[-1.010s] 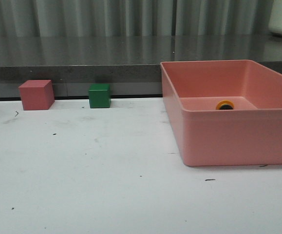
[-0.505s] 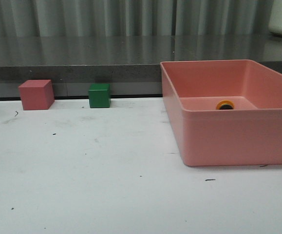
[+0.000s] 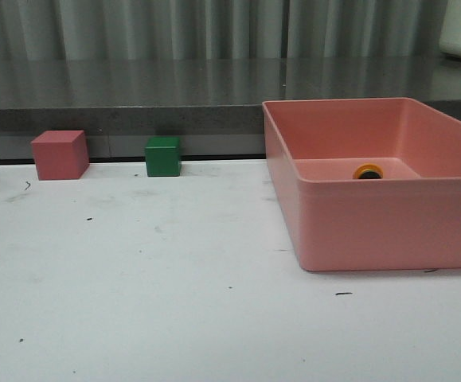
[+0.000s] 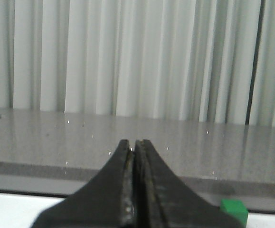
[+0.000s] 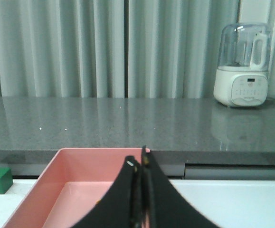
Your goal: Place and stand button with both arms
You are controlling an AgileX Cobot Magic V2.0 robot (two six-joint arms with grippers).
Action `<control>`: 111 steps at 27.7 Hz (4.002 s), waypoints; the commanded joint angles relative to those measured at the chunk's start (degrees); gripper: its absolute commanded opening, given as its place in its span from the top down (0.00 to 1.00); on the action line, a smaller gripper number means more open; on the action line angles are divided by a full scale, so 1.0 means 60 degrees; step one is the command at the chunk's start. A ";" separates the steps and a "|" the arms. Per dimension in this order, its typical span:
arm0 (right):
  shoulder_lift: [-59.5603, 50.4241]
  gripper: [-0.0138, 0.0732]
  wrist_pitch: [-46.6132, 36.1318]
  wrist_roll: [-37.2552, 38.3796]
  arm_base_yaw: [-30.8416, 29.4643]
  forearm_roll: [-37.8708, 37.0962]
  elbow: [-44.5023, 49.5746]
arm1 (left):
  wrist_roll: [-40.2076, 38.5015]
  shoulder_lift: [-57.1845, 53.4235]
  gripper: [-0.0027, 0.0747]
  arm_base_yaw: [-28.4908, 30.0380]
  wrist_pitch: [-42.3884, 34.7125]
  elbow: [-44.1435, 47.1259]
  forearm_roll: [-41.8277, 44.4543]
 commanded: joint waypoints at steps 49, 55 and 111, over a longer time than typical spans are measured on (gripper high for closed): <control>0.9319 0.09 0.0141 -0.0066 0.0658 0.1223 -0.4321 | -0.0102 0.2925 0.17 0.0016 0.0237 -0.1179 -0.0216; 1.1053 0.09 0.0462 -0.0066 0.1651 0.1235 -0.5516 | -0.0102 0.2925 0.17 0.0016 0.0237 -0.1179 -0.0216; 1.8078 0.51 0.4744 0.1195 0.1246 0.1472 -1.1717 | -0.0102 0.2925 0.17 0.0016 0.0388 -0.1179 -0.0216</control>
